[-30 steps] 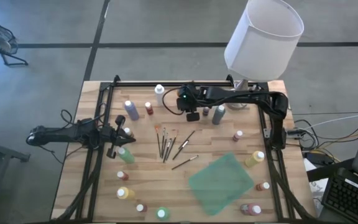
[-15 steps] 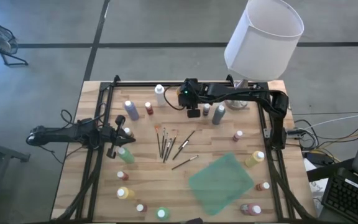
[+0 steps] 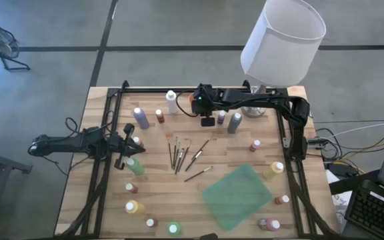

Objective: Pick & Place Paint Supplies
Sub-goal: Adjust the yellow cup

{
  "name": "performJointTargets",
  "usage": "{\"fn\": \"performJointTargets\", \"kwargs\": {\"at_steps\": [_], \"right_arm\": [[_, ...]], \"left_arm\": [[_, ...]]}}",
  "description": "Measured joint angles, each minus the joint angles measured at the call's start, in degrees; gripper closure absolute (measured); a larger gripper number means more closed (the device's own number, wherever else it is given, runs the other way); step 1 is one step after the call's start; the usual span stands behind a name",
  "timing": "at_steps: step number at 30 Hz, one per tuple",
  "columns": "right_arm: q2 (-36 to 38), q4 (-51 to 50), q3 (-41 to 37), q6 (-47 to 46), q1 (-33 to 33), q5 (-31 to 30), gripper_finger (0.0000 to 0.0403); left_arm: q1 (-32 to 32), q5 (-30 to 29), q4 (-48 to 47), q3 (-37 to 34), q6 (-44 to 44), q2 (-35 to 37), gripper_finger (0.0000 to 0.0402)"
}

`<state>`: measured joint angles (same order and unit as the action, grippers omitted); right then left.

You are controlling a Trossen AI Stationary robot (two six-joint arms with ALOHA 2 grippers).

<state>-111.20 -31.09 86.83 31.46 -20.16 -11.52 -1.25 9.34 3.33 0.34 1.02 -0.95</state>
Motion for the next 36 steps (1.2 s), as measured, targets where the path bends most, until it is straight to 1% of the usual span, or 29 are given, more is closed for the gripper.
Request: {"fn": "performJointTargets", "kwargs": {"at_steps": [5,15,26,36], "right_arm": [[0.00,0.00,-0.07,0.00,-0.02,0.01,0.0289],[0.00,0.11,-0.22,-0.87,-0.55,0.01,0.0262],[0.00,0.52,-0.83,-1.05,-0.92,0.21,0.0282],[-0.02,2.87,-2.49,-0.87,-1.14,0.23,0.0267]], "left_arm": [[-0.01,0.00,0.00,0.00,0.02,0.00,0.0388],[-0.01,0.00,0.00,0.00,0.02,0.00,0.0388],[0.00,0.00,0.00,0.00,0.02,-0.01,0.0388],[-0.01,0.00,0.00,0.00,0.00,-0.02,0.0388]]}}
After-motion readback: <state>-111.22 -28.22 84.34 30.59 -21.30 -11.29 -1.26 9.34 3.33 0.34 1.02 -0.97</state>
